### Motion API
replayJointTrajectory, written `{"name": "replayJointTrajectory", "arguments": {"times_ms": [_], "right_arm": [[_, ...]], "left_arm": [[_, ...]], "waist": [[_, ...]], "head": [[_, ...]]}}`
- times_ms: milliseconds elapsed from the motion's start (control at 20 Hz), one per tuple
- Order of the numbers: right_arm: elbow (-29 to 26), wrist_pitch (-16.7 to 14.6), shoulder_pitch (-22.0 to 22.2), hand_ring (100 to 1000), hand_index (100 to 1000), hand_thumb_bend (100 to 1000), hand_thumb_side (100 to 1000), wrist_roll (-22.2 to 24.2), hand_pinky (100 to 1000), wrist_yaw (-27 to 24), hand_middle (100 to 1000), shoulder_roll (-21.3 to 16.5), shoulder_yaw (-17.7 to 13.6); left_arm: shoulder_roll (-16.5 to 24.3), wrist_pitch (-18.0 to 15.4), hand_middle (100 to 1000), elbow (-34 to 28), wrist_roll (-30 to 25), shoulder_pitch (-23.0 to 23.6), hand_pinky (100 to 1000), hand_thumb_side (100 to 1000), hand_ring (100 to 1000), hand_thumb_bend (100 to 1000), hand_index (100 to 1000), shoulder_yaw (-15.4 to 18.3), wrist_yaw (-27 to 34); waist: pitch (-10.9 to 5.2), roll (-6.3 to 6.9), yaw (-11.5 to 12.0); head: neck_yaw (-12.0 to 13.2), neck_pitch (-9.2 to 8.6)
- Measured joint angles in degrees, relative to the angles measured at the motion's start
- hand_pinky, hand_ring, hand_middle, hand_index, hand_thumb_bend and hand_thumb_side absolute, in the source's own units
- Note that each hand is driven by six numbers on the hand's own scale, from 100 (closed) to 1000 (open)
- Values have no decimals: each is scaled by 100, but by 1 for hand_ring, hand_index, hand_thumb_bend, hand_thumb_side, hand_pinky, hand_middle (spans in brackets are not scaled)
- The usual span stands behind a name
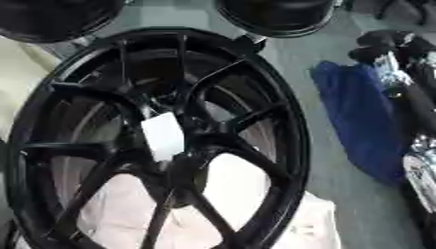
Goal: Pull the pin out of the wheel hub.
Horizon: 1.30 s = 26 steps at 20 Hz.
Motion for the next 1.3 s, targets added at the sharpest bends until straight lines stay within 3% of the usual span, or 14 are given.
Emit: {"name": "replayJointTrajectory", "arguments": {"times_ms": [350,400,450,1050,1300], "right_arm": [[0,-31,-29,678,682,174,460,41,809,52,657,-14,2],[0,-44,-43,681,684,213,467,65,809,86,659,-54,4],[0,-66,-54,684,686,181,451,99,810,144,662,-110,12],[0,-771,-791,731,717,223,417,853,820,1098,701,-1147,421],[0,-902,-1101,745,727,237,427,1282,823,1327,715,-1502,677]], "left_arm": [[0,-38,534,0,-10,0,912,647,550,259,694,-2,-3],[0,-38,535,0,-10,0,912,651,551,257,694,-2,-2],[0,-38,534,0,-10,0,912,646,551,258,694,-2,-2],[1,-11,535,0,-54,2,913,646,552,259,695,-39,8],[3,-2,535,0,-92,-4,914,647,552,258,695,-70,18]], "waist": [[9,-12,5],[9,-17,7],[9,-21,7],[-32,-107,56],[-45,-135,95]], "head": [[11,0],[11,0],[11,0],[-53,5],[-101,8]]}}
